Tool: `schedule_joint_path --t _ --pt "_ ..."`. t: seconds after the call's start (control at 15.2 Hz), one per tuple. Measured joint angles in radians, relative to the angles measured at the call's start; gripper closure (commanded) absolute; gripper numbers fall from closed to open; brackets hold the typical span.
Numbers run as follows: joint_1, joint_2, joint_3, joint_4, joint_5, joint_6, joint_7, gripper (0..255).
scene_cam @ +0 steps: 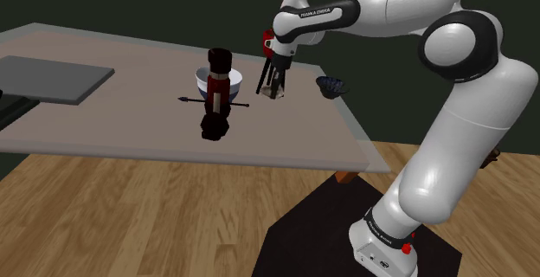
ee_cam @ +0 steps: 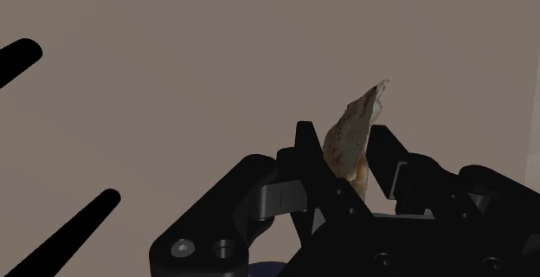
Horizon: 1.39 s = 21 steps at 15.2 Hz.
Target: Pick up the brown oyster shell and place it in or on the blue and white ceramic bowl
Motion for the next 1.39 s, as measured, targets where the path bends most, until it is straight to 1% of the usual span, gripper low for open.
schedule_joint_path --t 0.73,0.99,1.32,1.39 --pt "0.000 -0.027 -0.001 0.109 -0.009 -0.135 0.015 255" --pt "-0.037 -0.025 -0.032 0.124 -0.012 -0.154 -0.049 255" --pt "-0.105 0.008 -0.085 0.165 -0.011 -0.174 -0.168 255" --pt "-0.117 0.005 -0.095 0.159 -0.012 -0.173 -0.190 255"
